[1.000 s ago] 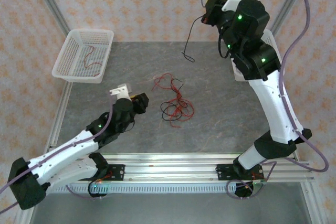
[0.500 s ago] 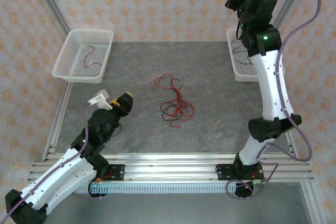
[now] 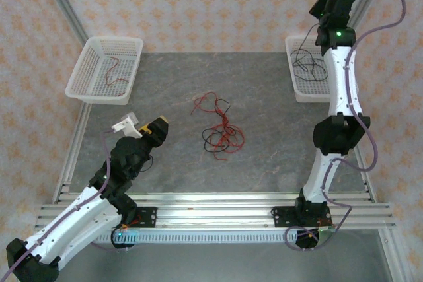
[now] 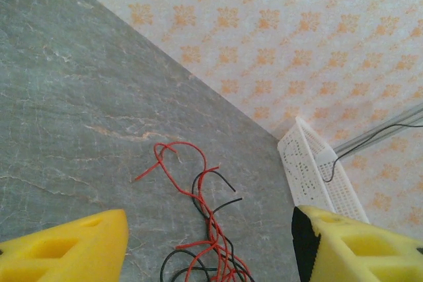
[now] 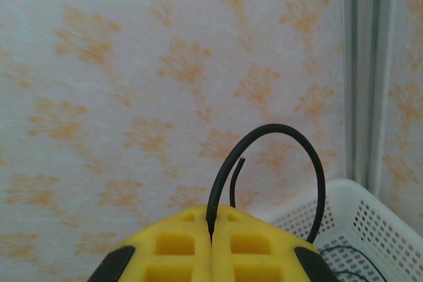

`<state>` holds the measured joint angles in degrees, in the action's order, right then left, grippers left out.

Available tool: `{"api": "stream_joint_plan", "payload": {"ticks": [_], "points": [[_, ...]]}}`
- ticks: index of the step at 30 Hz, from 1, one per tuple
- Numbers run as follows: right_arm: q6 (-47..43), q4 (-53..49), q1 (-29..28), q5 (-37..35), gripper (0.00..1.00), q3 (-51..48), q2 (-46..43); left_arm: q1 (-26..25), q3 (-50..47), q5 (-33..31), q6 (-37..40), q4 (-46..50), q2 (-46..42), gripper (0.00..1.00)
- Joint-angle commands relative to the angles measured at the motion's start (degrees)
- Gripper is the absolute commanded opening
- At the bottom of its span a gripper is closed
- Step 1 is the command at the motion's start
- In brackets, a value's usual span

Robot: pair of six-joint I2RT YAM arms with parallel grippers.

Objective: Untangle the cables

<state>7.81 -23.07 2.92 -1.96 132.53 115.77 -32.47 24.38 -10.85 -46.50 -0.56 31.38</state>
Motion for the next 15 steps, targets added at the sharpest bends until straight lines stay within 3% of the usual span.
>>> {"api": "stream_joint_plan", "payload": {"ticks": [1,9,15], "points": [[2.16,1.98,0.9,-0.61,0.0,-2.18,1.98,0.56,1.72,0.33,-0.6,1.82,-0.43,0.65],[5.58,0.38,2.78,-1.2,0.0,-9.88,6.54,0.56,4.49,0.33,-0.65,6.04,-0.27,0.64],[7.89,-9.3,3.91,-1.38,0.0,-3.84,14.59,0.56,7.73,-0.22,-0.78,10.86,1.5,0.63]]}}
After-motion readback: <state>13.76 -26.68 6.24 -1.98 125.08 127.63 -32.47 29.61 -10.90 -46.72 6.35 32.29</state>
